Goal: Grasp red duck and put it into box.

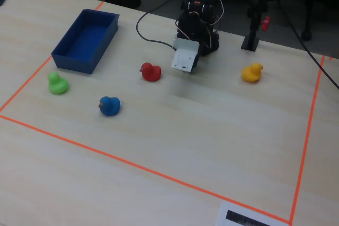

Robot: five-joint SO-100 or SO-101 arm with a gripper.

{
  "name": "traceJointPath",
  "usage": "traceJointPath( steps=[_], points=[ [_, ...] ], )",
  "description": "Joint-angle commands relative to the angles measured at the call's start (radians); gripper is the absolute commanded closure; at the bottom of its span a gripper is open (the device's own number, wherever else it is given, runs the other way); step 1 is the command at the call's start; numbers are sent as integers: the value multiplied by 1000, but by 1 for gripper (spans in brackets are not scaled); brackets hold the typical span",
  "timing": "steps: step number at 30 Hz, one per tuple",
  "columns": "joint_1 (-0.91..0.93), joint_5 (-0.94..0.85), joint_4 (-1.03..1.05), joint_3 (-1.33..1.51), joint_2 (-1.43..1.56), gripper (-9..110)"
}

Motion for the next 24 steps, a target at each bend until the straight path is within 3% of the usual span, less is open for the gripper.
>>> traceJointPath(
  steps=[1,14,19,24],
  points=[
    [11,-8,17,2,2,96],
    [6,-9,15,2,2,91],
    [-23,-41,15,2,2,101],
    [-23,-57,-71,0,0,101]
  ],
)
